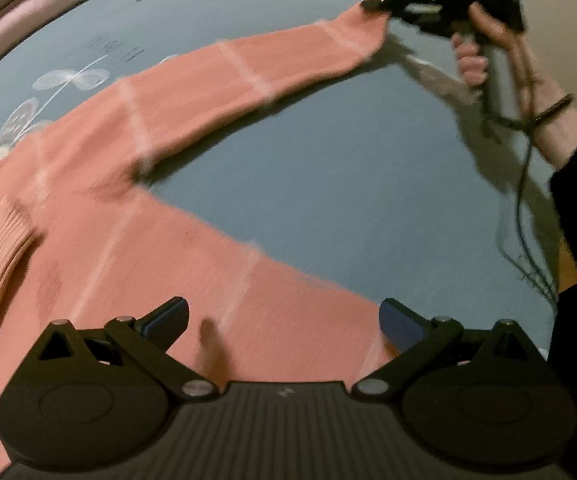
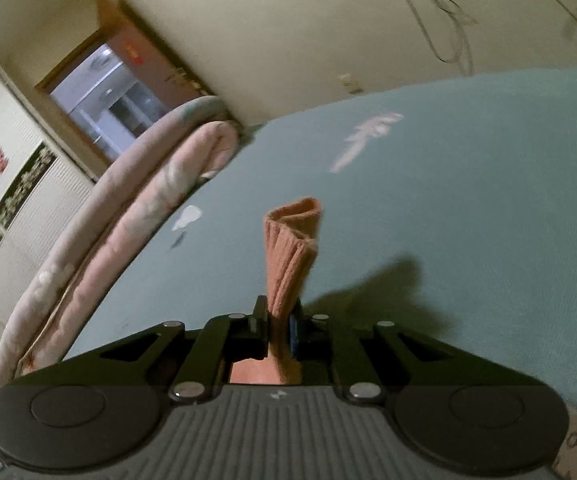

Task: Fold clothes
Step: 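Grasp the sleeve cuff with the right tool, then lift the grasped cuff and carry it across the sweater body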

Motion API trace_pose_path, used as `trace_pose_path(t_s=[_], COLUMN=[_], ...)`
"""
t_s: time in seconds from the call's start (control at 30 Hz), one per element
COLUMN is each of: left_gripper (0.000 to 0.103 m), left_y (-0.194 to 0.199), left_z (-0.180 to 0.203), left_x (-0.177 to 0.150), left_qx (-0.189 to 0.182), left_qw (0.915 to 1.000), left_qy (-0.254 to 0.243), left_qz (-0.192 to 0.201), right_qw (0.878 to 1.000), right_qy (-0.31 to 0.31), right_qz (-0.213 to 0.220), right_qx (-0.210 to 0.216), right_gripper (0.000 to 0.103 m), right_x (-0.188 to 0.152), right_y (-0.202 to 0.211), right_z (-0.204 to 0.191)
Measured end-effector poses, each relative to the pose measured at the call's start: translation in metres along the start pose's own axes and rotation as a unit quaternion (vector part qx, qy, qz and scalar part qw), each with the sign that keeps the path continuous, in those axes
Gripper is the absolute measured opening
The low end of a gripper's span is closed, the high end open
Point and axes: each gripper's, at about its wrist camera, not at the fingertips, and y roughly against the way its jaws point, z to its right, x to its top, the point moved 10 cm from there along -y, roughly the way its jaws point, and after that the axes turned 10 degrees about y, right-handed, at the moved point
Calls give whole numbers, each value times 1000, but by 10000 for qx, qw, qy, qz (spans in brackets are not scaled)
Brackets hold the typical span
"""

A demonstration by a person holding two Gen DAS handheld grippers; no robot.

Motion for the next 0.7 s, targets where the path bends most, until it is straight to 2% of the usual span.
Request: trace_pose_path(t_s=[0.13, 0.43, 0.6, 0.7], left_gripper=[100, 100, 100, 100], left_y=[15, 54, 63, 64], left_z=[-17, -53, -81, -94], left_x=[-19, -57, -73, -81], left_qx=[216, 342, 305, 311], left_qw=[9995, 9987, 9975, 9975], left_qy=[228, 321, 599, 583], left_qz=[-41, 195, 232, 236], right_qw=[9971, 9760, 9677, 9626], right_qy=[748, 2020, 2379, 2586], right_qz=[-71, -415, -483, -562], right_qx=[153, 692, 681, 584], right_gripper=[11, 11, 11, 11], right_x=[-3, -47, -64, -72], right_y=[5, 3, 2, -3], right_z=[-50, -172, -207, -220])
